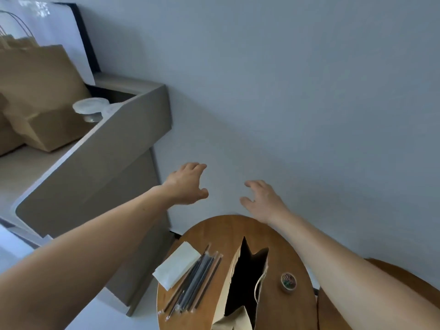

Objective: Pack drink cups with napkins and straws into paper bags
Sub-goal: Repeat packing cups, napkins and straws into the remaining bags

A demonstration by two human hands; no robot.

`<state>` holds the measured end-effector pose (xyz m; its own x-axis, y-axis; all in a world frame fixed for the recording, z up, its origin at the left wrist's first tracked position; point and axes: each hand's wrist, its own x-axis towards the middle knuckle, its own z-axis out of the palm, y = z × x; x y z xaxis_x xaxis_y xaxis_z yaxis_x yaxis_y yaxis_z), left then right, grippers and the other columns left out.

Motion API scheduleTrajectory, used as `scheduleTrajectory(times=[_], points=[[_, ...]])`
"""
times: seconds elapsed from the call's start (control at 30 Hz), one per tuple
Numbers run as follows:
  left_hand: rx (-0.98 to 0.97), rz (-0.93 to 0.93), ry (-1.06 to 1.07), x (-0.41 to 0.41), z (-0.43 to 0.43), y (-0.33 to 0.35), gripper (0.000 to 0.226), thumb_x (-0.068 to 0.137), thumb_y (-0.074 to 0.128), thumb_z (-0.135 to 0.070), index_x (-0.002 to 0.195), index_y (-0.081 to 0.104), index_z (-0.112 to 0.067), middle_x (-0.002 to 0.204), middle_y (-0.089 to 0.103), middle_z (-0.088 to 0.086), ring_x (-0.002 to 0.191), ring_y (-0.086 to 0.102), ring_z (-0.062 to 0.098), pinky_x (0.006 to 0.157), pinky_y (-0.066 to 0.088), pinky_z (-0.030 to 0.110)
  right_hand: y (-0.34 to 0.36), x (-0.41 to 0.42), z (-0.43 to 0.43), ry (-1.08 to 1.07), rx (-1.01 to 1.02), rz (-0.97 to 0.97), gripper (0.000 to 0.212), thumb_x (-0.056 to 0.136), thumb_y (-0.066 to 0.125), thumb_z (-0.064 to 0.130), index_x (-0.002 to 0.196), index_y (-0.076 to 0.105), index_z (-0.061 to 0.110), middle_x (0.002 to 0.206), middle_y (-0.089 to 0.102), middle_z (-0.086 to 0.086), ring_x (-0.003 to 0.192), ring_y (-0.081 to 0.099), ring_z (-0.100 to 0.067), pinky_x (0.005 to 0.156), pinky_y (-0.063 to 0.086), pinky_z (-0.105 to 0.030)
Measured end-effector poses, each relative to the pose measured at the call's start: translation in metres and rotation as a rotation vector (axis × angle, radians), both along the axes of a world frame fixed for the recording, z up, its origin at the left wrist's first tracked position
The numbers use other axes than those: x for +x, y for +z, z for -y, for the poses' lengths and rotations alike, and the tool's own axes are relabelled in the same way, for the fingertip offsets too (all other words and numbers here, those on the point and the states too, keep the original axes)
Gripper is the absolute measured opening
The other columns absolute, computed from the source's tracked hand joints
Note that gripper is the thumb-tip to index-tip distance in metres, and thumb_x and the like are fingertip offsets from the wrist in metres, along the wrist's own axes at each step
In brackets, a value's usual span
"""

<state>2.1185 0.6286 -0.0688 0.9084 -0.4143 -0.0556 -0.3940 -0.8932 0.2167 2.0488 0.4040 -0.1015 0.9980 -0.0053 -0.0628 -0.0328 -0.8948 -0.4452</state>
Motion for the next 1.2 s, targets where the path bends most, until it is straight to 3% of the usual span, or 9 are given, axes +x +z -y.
scheduleTrajectory(times=[0.3,0.47,0.67,0.8,0.9,0.97,1.03,1.13,1.2], points=[[-0.065,0.263,0.088,0.083,-0.112,0.115,0.079,0.085,0.062,-0.039,0.153,0.026,-0.020,0.159,0.026,0.003,0.148,0.018,0.023,0.116,0.028,0.043,0.126,0.117,-0.117,0.090,-0.084,0.266,0.057,0.097,0.054,0.037,0.145,0.041,0.011,0.149,0.039,-0.009,0.137,0.035,-0.027,0.111,0.030,-0.036],[-0.074,0.288,0.152,0.116,-0.183,0.133,0.073,0.087,0.061,-0.039,0.151,0.031,-0.019,0.155,0.032,0.004,0.146,0.021,0.024,0.110,0.033,0.043,0.156,0.166,-0.176,0.118,-0.108,0.281,0.057,0.097,0.053,0.037,0.146,0.040,0.011,0.151,0.037,-0.009,0.138,0.035,-0.027,0.111,0.029,-0.034],[-0.132,0.267,0.222,0.146,-0.256,0.129,0.076,0.087,0.062,-0.039,0.153,0.029,-0.019,0.158,0.029,0.002,0.148,0.019,0.023,0.113,0.031,0.044,0.170,0.220,-0.249,0.176,-0.128,0.307,0.056,0.096,0.054,0.041,0.144,0.045,0.013,0.148,0.042,-0.007,0.136,0.039,-0.024,0.110,0.030,-0.033],[-0.160,0.261,0.220,0.161,-0.283,0.116,0.075,0.088,0.063,-0.043,0.152,0.031,-0.018,0.157,0.030,0.002,0.147,0.020,0.023,0.115,0.030,0.044,0.174,0.253,-0.293,0.205,-0.175,0.267,0.061,0.091,0.057,0.052,0.141,0.047,0.019,0.145,0.046,-0.003,0.130,0.048,-0.022,0.105,0.039,-0.035],[-0.166,0.245,0.204,0.169,-0.293,0.105,0.072,0.088,0.060,-0.038,0.151,0.031,-0.019,0.156,0.031,0.002,0.147,0.020,0.022,0.114,0.031,0.045,0.171,0.275,-0.320,0.230,-0.300,0.154,0.069,0.082,0.060,0.061,0.135,0.052,0.018,0.136,0.055,-0.005,0.120,0.055,-0.024,0.092,0.047,-0.036],[-0.159,0.224,0.200,0.172,-0.298,0.099,0.072,0.087,0.059,-0.036,0.151,0.031,-0.019,0.156,0.031,0.002,0.146,0.021,0.023,0.113,0.033,0.045,0.165,0.285,-0.333,0.245,-0.411,0.040,0.064,0.072,0.062,0.066,0.113,0.060,0.017,0.113,0.065,-0.005,0.097,0.062,-0.022,0.072,0.049,-0.034],[-0.157,0.210,0.195,0.175,-0.303,0.093,0.072,0.087,0.059,-0.035,0.151,0.031,-0.018,0.156,0.031,0.003,0.146,0.021,0.024,0.113,0.033,0.045,0.159,0.293,-0.342,0.245,-0.488,-0.037,0.060,0.064,0.063,0.071,0.093,0.056,0.019,0.092,0.065,-0.001,0.078,0.061,-0.018,0.059,0.042,-0.032],[-0.161,0.189,0.181,0.180,-0.308,0.088,0.074,0.087,0.060,-0.036,0.151,0.030,-0.016,0.157,0.029,0.004,0.147,0.019,0.024,0.114,0.032,0.045,0.155,0.301,-0.349,0.226,-0.518,-0.114,0.076,0.060,0.066,0.075,0.110,0.050,0.020,0.090,0.059,0.004,0.076,0.061,-0.016,0.057,0.041,-0.031],[-0.159,0.187,0.171,0.182,-0.311,0.085,0.074,0.087,0.060,-0.036,0.151,0.030,-0.016,0.157,0.029,0.004,0.147,0.019,0.024,0.114,0.032,0.044,0.152,0.305,-0.351,0.217,-0.520,-0.133,0.088,0.057,0.068,0.075,0.124,0.046,0.022,0.102,0.061,0.003,0.082,0.060,-0.019,0.060,0.043,-0.031]])
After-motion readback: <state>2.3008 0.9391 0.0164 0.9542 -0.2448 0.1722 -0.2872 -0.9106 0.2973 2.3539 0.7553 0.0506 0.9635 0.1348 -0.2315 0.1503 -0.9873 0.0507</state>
